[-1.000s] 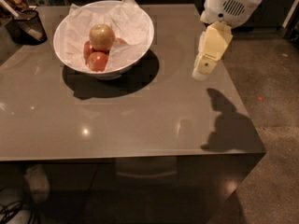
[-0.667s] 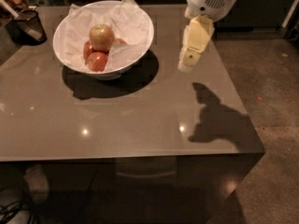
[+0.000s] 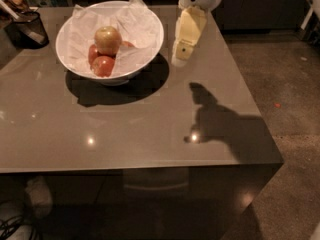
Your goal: Pick apple from white bowl
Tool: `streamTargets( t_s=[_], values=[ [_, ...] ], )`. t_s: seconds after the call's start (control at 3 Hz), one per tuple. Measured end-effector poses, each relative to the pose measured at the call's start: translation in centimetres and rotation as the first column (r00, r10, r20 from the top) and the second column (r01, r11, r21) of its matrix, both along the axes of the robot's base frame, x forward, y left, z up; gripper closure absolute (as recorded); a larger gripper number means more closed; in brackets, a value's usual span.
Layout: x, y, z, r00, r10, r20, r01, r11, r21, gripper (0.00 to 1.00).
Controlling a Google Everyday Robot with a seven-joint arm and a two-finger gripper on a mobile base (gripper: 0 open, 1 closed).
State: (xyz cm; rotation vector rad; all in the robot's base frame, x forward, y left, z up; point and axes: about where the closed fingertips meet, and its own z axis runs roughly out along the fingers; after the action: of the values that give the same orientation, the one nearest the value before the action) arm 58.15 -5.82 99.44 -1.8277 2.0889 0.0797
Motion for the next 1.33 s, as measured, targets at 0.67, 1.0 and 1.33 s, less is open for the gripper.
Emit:
streamTargets(
  t_s=[0.67, 1.0, 1.33],
  values=[
    [2.6, 3.4, -0.1, 0.9998, 0.017, -0.001, -0.017, 0.998, 0.053, 0.00],
    [4.9, 7.1, -0.2, 0.9976, 0.069, -0.010, -0.069, 0.996, 0.057, 0.00],
    [5.6, 7.8, 0.3, 0.9975, 0.068, 0.018, -0.069, 0.995, 0.077, 0.00]
  ],
)
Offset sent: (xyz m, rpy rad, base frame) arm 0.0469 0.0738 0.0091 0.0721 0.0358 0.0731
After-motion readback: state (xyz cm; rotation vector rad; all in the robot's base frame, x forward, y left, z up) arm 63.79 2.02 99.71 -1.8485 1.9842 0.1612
